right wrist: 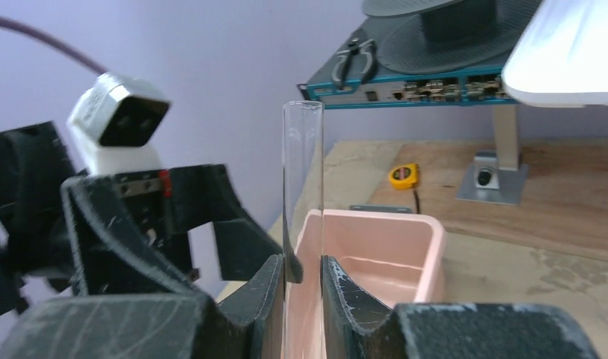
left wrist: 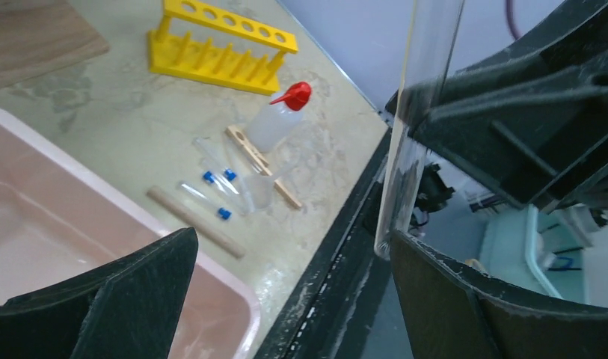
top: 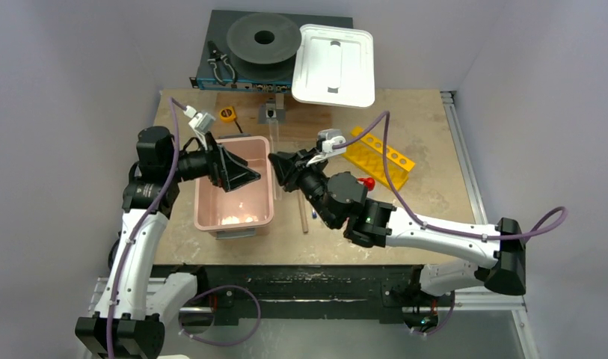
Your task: Organize the chemistry lab equipment
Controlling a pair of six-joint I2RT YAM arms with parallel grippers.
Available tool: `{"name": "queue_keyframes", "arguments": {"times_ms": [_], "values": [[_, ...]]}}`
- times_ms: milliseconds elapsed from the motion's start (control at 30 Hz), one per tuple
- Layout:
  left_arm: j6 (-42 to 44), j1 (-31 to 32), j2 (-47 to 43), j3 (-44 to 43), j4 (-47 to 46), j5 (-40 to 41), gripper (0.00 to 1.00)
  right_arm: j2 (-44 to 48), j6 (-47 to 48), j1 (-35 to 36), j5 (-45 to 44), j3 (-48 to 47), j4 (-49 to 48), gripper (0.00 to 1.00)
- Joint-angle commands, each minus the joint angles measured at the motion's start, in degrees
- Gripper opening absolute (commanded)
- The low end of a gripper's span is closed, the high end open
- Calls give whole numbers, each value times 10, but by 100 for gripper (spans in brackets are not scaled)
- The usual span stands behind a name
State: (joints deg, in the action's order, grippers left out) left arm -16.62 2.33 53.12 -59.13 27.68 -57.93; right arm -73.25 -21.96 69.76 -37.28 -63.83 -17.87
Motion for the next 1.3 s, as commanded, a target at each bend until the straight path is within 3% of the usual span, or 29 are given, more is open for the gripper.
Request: {"name": "queue_keyframes", "arguments": {"times_ms": [0,133,433,567,800,1067,1267], "values": [[-164,1,4,12,-151,-92,100,-22,33,26,-37,-19,-111,0],[-244,1,-7,37,-264,-127,100,-36,43,39,-36,-34,-130,0],[-234,5,-36,65,-267,-168,96,-28,28,44,-22,-17,-170,0],[-245,7,-37,73,-305,-173,86,-50,29,47,-8,-24,-195,0],[-290,8,-38,81,-364,-183,83,-80,52,56,2,-34,-241,0],[-304,8,-47,102,-414,-193,56,-102,94,71,-3,-43,-290,0],[-227,8,-47,81,-310,-192,38,-97,109,72,-8,-40,-291,0]]}}
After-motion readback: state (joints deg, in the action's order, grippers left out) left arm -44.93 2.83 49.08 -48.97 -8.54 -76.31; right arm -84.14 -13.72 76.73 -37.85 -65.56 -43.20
